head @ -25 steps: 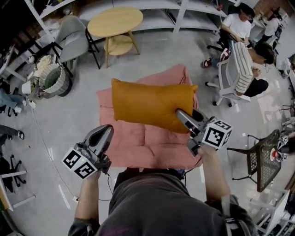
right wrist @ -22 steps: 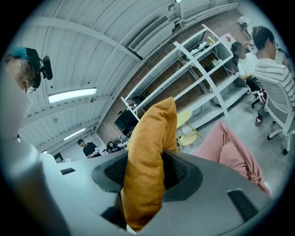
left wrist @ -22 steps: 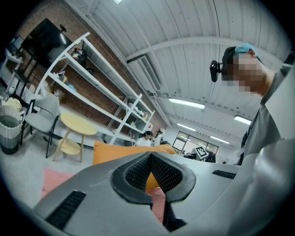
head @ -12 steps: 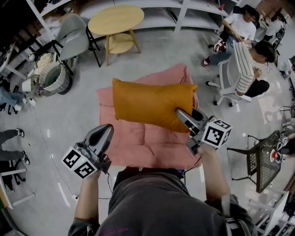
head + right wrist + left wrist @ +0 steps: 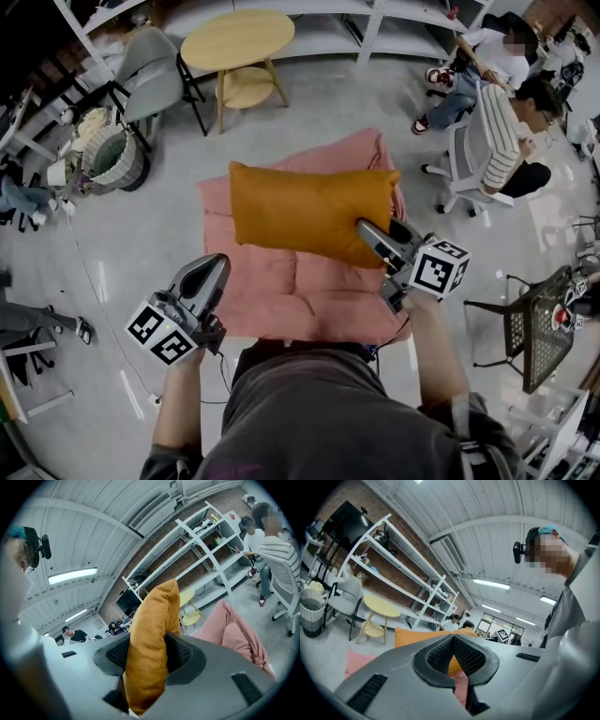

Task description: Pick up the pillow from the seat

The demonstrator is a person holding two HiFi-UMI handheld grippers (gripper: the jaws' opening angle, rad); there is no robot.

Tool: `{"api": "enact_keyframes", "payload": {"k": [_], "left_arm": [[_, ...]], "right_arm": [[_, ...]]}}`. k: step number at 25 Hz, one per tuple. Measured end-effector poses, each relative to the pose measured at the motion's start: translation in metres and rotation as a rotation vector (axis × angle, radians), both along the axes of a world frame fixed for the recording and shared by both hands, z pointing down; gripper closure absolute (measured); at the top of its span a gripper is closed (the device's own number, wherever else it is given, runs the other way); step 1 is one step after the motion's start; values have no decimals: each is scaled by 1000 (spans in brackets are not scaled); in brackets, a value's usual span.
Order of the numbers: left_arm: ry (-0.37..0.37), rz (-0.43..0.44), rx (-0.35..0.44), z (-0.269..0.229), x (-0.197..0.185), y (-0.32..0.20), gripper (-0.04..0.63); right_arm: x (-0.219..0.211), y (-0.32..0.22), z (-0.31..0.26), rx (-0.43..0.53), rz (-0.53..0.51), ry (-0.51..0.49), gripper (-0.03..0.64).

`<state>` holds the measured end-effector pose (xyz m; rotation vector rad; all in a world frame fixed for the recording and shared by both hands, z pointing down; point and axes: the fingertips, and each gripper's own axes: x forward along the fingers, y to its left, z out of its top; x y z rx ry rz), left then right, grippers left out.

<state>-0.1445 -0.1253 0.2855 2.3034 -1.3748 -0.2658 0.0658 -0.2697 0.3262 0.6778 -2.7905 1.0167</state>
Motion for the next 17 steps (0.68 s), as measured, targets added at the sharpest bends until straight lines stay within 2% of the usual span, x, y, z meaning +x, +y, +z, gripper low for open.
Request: {"api": "enact_keyframes", "payload": {"k": [17], "left_arm": [[10, -9, -5, 4, -6, -5, 584]], "right_arm": [[-7, -6, 13, -33, -10, 12, 419]]}}
